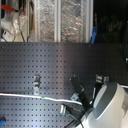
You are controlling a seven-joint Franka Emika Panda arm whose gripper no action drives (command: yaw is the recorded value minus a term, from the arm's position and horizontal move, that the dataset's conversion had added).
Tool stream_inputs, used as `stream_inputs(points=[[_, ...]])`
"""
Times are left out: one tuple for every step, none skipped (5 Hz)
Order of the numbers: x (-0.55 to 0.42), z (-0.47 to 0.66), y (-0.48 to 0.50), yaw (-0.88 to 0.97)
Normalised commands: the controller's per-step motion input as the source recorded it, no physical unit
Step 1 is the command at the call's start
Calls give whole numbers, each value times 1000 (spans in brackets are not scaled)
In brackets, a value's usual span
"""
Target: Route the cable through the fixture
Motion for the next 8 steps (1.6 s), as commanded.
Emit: stream_inputs(points=[[-7, 0, 11, 0], [-126, 125, 37, 0], [-338, 434, -91, 0], [-440, 463, -250, -146], [-430, 313, -267, -397], [-300, 10, 2, -100], [-246, -88, 302, 557], [-216, 2, 309, 471]])
